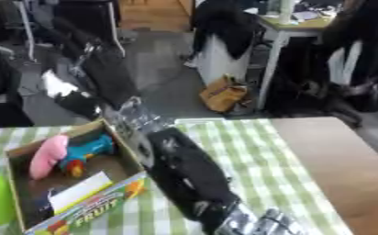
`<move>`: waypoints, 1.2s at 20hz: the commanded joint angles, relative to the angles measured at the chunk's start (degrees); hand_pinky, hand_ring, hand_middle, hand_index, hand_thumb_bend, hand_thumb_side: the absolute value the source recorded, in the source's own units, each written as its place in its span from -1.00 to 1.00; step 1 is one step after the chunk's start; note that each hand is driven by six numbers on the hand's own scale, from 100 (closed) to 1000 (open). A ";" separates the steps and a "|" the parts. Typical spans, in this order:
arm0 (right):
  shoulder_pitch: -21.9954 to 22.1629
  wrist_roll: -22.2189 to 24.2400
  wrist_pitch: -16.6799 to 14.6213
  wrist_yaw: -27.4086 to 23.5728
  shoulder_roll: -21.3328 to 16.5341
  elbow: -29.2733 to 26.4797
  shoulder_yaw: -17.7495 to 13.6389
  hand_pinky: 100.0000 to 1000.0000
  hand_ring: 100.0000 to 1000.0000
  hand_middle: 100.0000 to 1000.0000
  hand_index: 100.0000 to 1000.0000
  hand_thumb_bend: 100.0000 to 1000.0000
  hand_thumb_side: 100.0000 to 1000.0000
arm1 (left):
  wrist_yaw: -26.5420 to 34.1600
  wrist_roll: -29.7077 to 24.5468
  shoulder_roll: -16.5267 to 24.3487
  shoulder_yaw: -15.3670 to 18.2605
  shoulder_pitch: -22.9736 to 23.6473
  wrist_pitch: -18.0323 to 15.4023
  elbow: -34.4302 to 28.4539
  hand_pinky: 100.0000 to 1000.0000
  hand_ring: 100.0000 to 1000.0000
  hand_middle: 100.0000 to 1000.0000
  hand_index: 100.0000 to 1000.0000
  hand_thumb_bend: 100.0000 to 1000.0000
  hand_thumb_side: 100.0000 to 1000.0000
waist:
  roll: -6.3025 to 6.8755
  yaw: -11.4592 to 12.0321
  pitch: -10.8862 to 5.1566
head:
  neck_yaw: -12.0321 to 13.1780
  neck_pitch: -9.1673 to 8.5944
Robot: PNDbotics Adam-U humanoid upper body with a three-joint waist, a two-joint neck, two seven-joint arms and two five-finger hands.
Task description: Pick up objects on the table and place them in the box.
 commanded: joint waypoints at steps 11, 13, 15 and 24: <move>8.38 10.97 18.81 -44.06 -15.78 -40.86 -5.16 0.44 0.62 0.79 0.93 -1.00 1.00 | -1.40 1.67 2.69 0.81 1.40 0.10 -0.76 0.79 0.82 0.73 0.76 -0.75 1.00 | 1.53 -4.60 -4.15 | 8.87 2.18; 10.77 9.53 19.46 -46.45 -17.46 -44.52 -6.41 0.44 0.63 0.78 0.93 -1.00 1.00 | -1.41 1.64 2.63 0.77 1.62 0.18 -0.76 0.79 0.82 0.73 0.76 -0.75 1.00 | 1.60 -5.38 -4.55 | 9.73 3.05; 13.19 7.84 19.47 -48.20 -19.16 -47.37 -7.77 0.46 0.64 0.79 0.92 -1.00 1.00 | -1.45 1.58 2.73 0.77 1.87 0.31 -0.76 0.79 0.82 0.73 0.76 -0.75 1.00 | 1.69 -6.19 -4.90 | 10.76 4.16; 23.76 2.74 11.11 -53.47 -23.24 -48.59 -13.44 0.46 0.65 0.79 0.95 -1.00 1.00 | -1.78 1.70 3.02 1.09 3.13 0.93 -0.76 0.79 0.82 0.74 0.77 -0.75 1.00 | 1.66 -9.42 -5.72 | 14.60 6.12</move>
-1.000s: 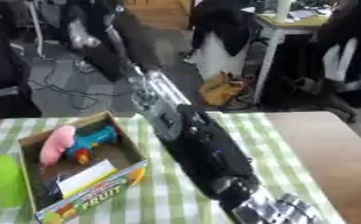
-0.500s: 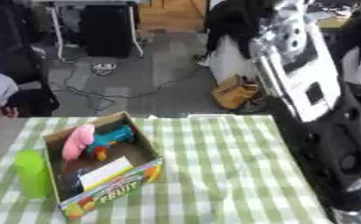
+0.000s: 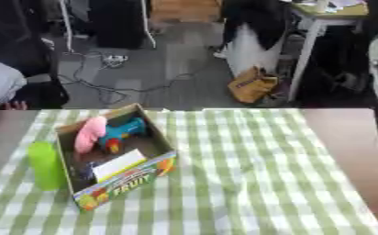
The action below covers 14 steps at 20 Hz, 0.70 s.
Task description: Pick up objects on the table and place them in the box.
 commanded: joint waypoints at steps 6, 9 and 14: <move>12.33 -2.14 -11.87 -4.38 -2.30 -1.10 -8.53 0.46 0.68 0.83 0.97 -1.00 1.00 | -0.72 0.91 2.06 1.37 0.82 0.66 -0.76 0.80 0.83 0.75 0.79 -0.76 1.00 | 1.04 -2.76 -1.50 | 2.69 0.48; 17.24 -1.37 -17.17 -3.85 -0.48 -1.10 -10.90 0.52 0.73 0.89 1.00 -1.00 1.00 | -0.82 0.88 1.96 1.62 1.28 1.03 -0.76 0.81 0.84 0.77 0.81 -0.76 1.00 | 1.24 -3.71 -1.46 | 3.30 0.71; 20.80 -1.45 -22.41 1.99 3.43 -1.10 -13.16 0.59 0.80 0.96 1.00 -1.00 1.00 | -0.88 0.38 1.67 1.82 1.60 1.49 -0.76 0.81 0.84 0.79 0.83 -0.75 1.00 | 1.52 -4.33 -1.57 | 3.75 0.75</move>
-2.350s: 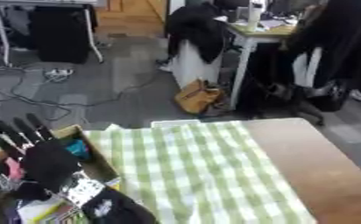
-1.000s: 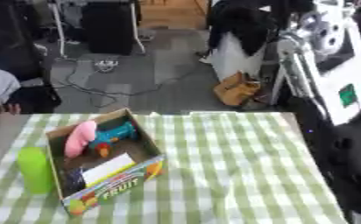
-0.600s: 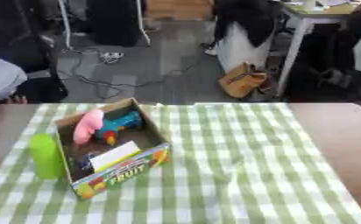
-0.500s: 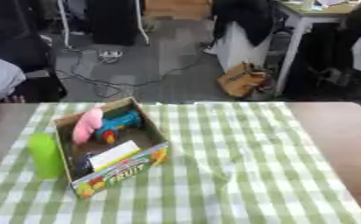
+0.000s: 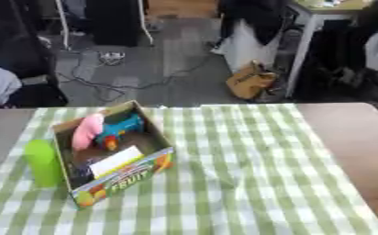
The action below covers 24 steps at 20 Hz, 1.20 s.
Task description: Pick up objects on the table and place them in the box.
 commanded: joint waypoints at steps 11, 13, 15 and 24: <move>-0.19 -0.31 -3.07 8.44 4.31 -0.90 -0.84 0.58 0.93 0.95 1.00 -1.00 1.00 | -0.09 -0.73 1.01 0.87 -0.25 -0.02 -0.76 0.82 0.85 0.80 0.86 -0.70 1.00 | 0.91 -0.26 -1.54 | -0.73 0.00; -0.20 -0.23 -2.89 8.74 4.57 -0.90 -0.68 0.58 0.93 0.94 1.00 -1.00 1.00 | -0.06 -0.77 0.96 0.86 -0.32 -0.09 -0.76 0.82 0.85 0.80 0.86 -0.69 1.00 | 0.92 -0.30 -1.44 | -0.86 -0.10; -0.16 -0.23 -2.66 9.01 4.71 -0.90 -0.65 0.57 0.93 0.94 1.00 -1.00 1.00 | -0.04 -0.77 0.95 0.88 -0.35 -0.12 -0.76 0.82 0.85 0.80 0.87 -0.69 1.00 | 0.96 -0.35 -1.34 | -0.84 -0.20; -0.17 -0.02 -1.71 10.30 4.95 -0.90 -0.50 0.55 0.92 0.93 1.00 -1.00 1.00 | -0.06 -0.65 0.86 0.90 -0.60 -0.18 -0.76 0.82 0.84 0.80 0.88 -0.68 1.00 | 0.86 -0.49 -0.70 | -0.87 -1.78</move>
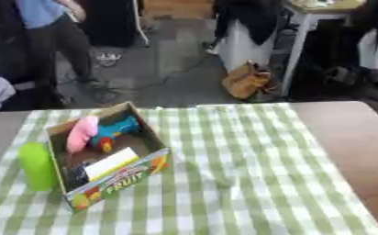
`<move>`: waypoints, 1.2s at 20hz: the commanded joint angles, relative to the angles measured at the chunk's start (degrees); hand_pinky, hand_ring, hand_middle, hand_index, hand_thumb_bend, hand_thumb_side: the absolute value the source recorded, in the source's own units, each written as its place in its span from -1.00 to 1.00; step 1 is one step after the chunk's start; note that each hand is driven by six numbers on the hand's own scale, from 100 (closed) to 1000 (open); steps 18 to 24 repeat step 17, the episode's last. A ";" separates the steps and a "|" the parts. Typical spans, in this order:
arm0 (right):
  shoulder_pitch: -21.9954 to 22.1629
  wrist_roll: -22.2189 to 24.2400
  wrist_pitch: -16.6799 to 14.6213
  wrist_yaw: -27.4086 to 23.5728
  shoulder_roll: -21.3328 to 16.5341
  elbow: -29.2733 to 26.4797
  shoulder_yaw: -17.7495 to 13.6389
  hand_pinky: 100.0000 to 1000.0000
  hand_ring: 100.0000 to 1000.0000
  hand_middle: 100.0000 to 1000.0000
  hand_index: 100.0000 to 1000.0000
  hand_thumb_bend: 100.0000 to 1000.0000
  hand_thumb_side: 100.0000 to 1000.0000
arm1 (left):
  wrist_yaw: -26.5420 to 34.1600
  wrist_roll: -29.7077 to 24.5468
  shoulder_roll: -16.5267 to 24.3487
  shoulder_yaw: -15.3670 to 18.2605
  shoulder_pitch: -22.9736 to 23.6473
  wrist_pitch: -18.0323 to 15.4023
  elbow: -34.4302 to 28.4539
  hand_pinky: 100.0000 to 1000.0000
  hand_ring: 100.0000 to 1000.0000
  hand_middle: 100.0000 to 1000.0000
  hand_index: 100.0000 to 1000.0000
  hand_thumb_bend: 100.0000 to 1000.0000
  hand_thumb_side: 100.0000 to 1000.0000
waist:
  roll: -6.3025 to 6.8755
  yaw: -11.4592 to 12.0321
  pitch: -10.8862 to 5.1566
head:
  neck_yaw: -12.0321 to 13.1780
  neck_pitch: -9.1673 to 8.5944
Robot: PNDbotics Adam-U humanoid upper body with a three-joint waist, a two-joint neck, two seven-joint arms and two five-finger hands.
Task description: Pick up objects on the table and place them in the box.
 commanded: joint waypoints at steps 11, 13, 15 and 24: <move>-1.11 0.22 0.96 0.89 -0.37 -0.90 0.07 0.54 0.91 0.92 1.00 -1.00 1.00 | 0.12 -0.16 0.95 0.31 -1.32 -0.19 -0.76 0.82 0.84 0.80 0.89 -0.71 1.00 | 0.27 -0.35 -0.48 | -0.04 -2.16; -1.15 0.26 1.05 0.91 -0.37 -0.90 0.07 0.54 0.91 0.92 1.00 -1.00 1.00 | 0.15 -0.17 0.96 0.29 -1.37 -0.19 -0.76 0.82 0.84 0.80 0.89 -0.71 1.00 | 0.22 -0.44 -0.48 | 0.01 -2.27; -1.22 0.33 1.12 0.86 -0.39 -0.90 0.12 0.54 0.91 0.92 1.00 -1.00 1.00 | 0.16 -0.15 0.99 0.29 -1.40 -0.18 -0.76 0.82 0.84 0.80 0.89 -0.71 1.00 | 0.20 -0.49 -0.44 | 0.03 -2.40; -1.26 0.40 1.16 0.81 -0.41 -0.90 0.14 0.54 0.91 0.92 1.00 -1.00 1.00 | 0.16 -0.14 1.01 0.29 -1.39 -0.16 -0.76 0.82 0.84 0.80 0.89 -0.71 1.00 | 0.20 -0.52 -0.42 | 0.05 -2.44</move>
